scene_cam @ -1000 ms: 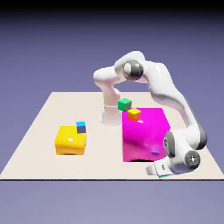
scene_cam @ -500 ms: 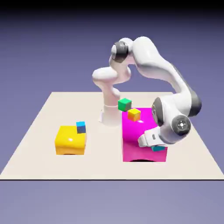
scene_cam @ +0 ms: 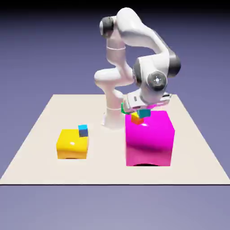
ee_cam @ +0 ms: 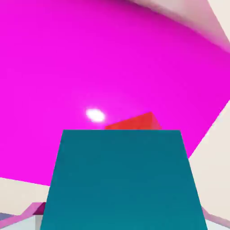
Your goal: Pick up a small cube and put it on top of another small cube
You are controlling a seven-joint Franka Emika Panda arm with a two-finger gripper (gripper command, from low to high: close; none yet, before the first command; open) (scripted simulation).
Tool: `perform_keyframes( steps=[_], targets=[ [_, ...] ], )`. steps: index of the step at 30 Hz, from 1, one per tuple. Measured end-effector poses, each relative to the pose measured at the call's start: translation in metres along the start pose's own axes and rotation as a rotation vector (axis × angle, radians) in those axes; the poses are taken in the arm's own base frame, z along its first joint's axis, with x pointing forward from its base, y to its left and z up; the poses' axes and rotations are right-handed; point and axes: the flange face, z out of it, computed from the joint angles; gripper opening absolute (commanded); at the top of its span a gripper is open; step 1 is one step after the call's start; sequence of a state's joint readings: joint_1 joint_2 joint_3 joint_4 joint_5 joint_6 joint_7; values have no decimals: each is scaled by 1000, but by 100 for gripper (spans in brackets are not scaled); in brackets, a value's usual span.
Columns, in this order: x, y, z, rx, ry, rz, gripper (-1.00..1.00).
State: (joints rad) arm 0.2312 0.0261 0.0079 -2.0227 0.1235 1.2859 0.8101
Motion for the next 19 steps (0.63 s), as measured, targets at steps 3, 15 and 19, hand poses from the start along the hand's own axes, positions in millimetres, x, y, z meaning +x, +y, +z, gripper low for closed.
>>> perform_keyframes(
  steps=[3, 15, 19],
  targets=[
    [-19, 27, 13, -7, 12, 14, -100],
    [-46, 78, 103, -32, 50, 71, -100],
    [-42, 77, 121, -33, 52, 72, 100]
  ],
)
